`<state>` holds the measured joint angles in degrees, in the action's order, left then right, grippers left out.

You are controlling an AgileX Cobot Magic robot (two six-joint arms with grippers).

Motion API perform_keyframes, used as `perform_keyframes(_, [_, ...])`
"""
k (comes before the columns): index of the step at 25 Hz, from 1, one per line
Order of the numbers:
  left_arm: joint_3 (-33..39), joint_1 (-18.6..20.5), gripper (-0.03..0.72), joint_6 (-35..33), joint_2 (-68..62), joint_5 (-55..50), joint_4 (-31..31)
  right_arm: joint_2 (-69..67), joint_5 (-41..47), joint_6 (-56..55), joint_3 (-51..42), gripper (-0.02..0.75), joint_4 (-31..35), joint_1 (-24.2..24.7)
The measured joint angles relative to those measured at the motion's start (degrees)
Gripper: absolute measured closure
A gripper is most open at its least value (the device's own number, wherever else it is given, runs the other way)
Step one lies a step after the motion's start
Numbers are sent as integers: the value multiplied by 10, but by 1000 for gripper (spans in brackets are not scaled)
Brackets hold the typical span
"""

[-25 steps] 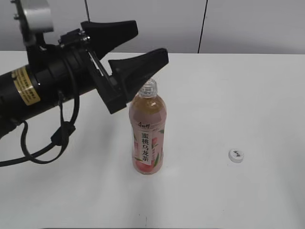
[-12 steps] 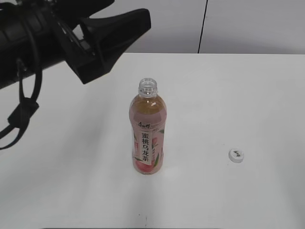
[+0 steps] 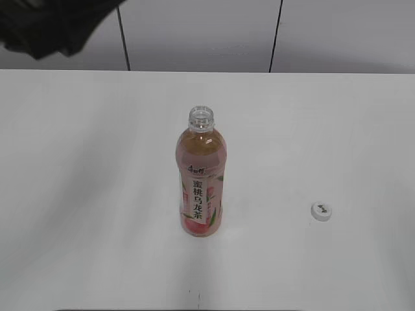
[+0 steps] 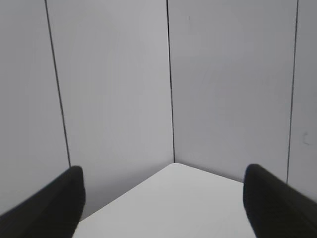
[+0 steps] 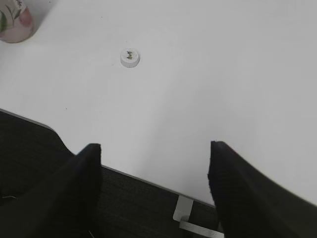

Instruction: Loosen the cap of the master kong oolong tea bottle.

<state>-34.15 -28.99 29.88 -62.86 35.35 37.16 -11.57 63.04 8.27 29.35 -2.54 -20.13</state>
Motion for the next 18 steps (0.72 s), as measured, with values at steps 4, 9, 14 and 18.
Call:
perform_keyframes(4, [0,-1,97,0,61,-108,-96,0,0,0,0,226,0,0])
perform_keyframes(9, [0,-1,102,-56,159,-258,-185,0,-1,0,0,226,0,0])
perform_keyframes(14, [0,-1,131,-156,298,-416,-259,0,-2,0,0,226,0,0])
perform_keyframes(18, [0,-1,144,-215,418,-584,-336,0,-2,0,0,226,0,0])
